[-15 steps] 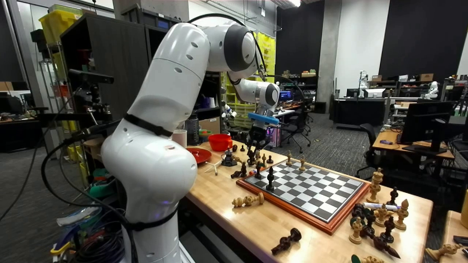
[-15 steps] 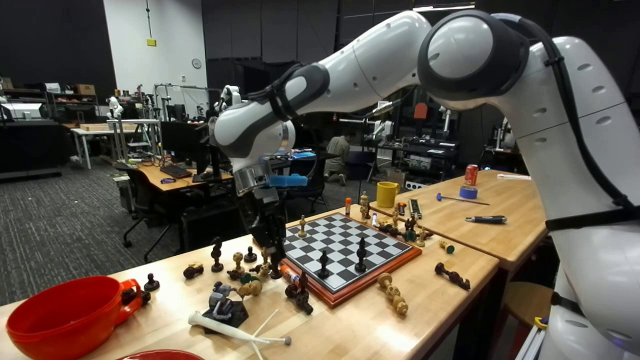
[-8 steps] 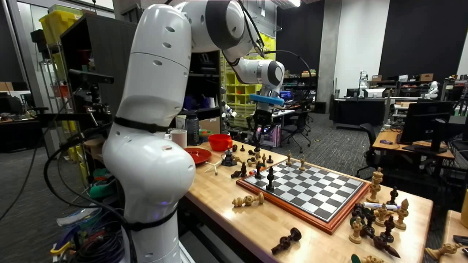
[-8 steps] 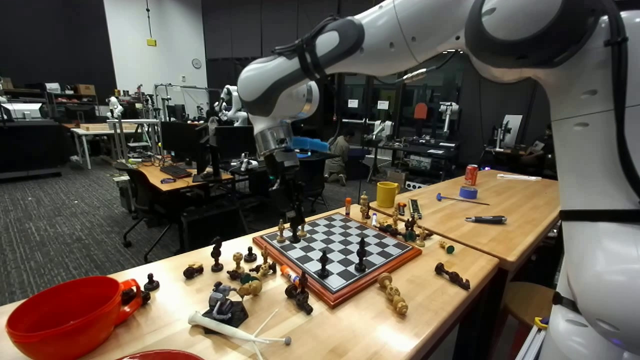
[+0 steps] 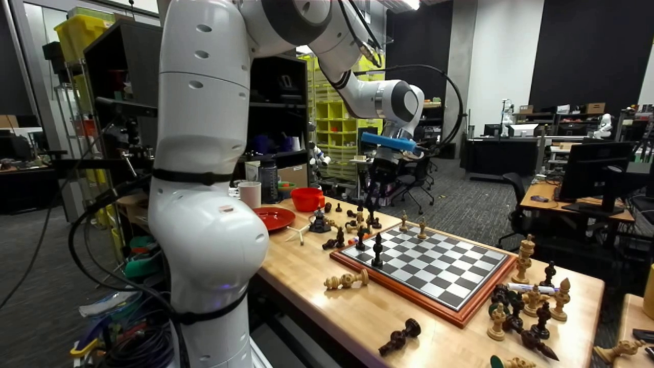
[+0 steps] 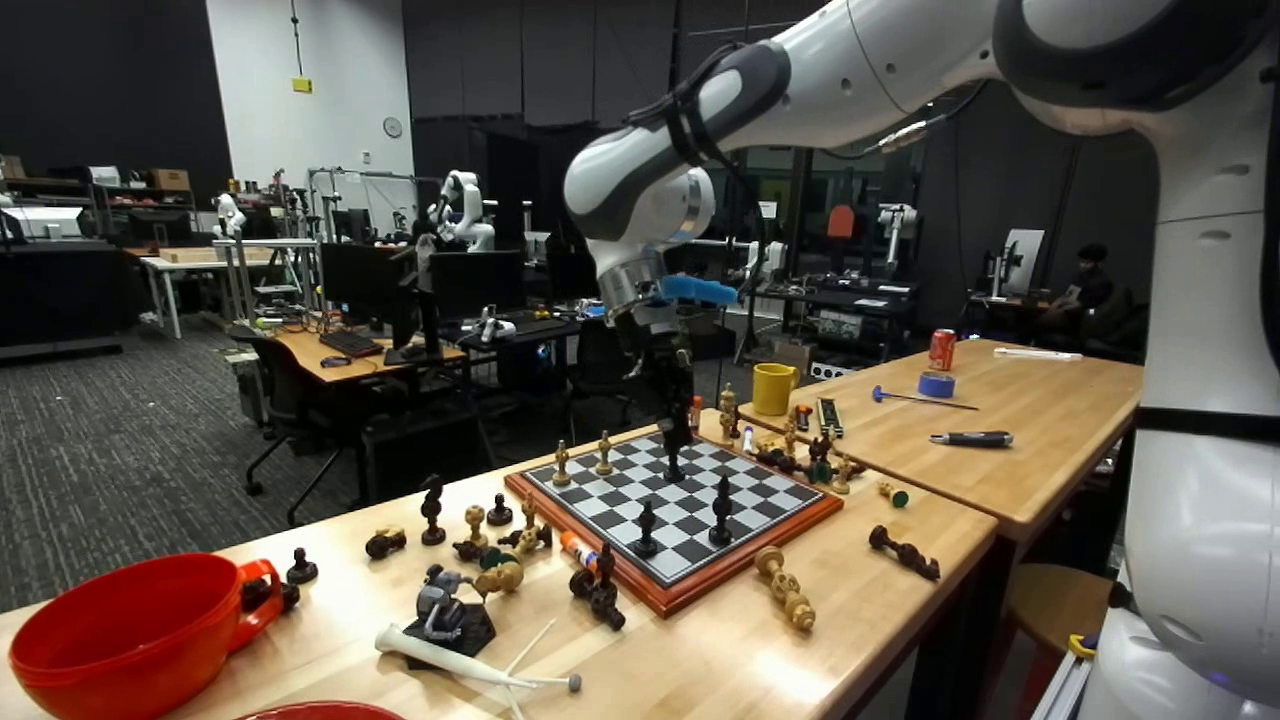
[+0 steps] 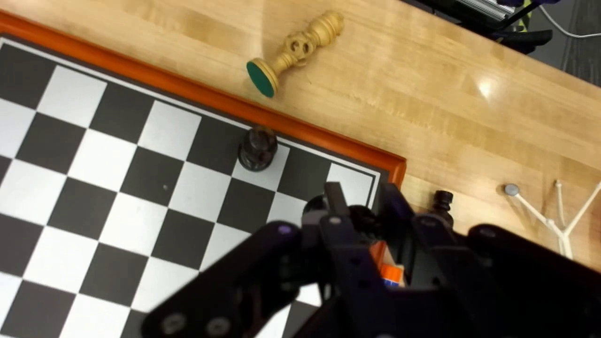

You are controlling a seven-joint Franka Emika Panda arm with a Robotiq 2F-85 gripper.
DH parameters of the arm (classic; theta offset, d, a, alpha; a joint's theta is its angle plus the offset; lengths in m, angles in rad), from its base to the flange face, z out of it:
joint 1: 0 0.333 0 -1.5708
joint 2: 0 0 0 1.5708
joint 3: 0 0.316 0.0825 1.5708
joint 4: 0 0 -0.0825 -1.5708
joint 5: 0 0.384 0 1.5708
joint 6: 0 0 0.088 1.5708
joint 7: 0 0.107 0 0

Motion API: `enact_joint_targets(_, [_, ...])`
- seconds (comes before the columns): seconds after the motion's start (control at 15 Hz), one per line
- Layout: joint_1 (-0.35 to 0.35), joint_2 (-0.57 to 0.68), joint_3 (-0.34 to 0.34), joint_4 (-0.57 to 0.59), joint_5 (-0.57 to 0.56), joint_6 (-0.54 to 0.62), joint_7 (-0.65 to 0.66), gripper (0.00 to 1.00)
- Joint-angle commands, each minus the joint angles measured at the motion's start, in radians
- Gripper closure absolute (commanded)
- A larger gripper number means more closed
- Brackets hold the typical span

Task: Put one black chess piece on the chess board

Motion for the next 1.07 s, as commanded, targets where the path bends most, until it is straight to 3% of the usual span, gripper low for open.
enact_joint_targets(0.0, [-0.021, -0.037, -0.025, -0.090, 0.049, 0.037, -0.001, 0.94])
enact_joint_targets(0.47, [-0.047, -0.009, -0.055, -0.153, 0.127, 0.096, -0.017, 0.94])
enact_joint_targets(1.0, [-0.049, 0.041, -0.059, -0.132, 0.117, 0.158, -0.012, 0.94])
